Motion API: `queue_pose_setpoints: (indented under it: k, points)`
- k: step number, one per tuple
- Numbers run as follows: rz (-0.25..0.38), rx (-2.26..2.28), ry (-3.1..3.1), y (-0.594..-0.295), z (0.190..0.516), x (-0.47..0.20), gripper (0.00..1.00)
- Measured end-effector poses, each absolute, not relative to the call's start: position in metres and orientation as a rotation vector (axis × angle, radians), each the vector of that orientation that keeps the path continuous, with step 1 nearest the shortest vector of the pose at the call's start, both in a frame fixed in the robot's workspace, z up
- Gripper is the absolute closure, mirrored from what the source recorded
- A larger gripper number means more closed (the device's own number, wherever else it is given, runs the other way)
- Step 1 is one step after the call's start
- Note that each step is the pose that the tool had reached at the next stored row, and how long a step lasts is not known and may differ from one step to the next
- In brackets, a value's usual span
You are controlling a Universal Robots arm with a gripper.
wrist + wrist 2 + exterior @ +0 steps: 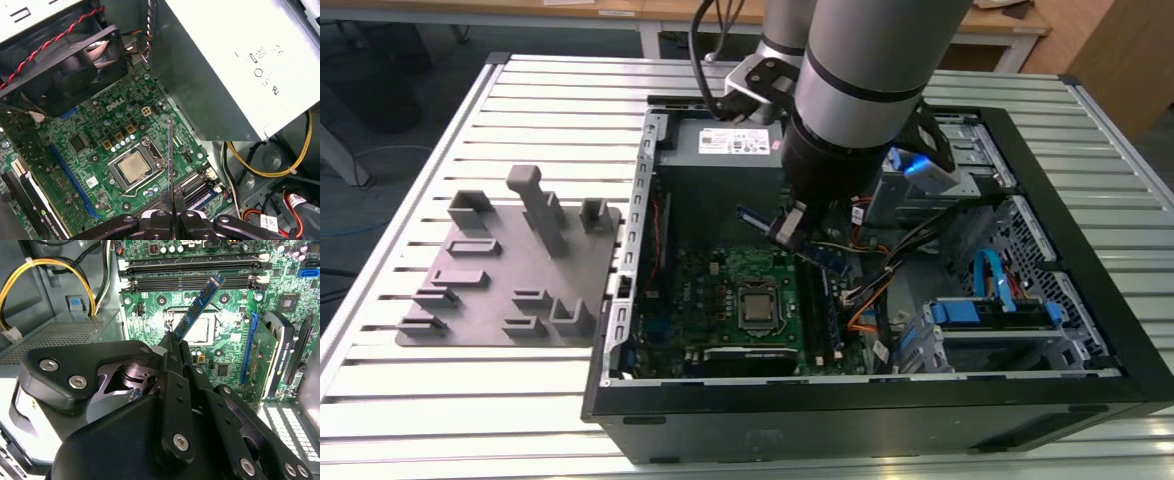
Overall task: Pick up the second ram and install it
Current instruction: 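Insert the second ram into the second slot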
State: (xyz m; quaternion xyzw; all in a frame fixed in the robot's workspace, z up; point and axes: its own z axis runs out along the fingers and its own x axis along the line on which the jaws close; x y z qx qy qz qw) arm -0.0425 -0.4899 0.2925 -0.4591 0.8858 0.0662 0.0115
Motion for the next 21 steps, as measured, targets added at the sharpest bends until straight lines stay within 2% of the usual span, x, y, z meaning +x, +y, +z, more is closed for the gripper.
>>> queue_pose_setpoints:
  k: [21]
  points:
    - [0.202,-1.19,2.863,-0.4899,0.2924,-0.0424,0.89]
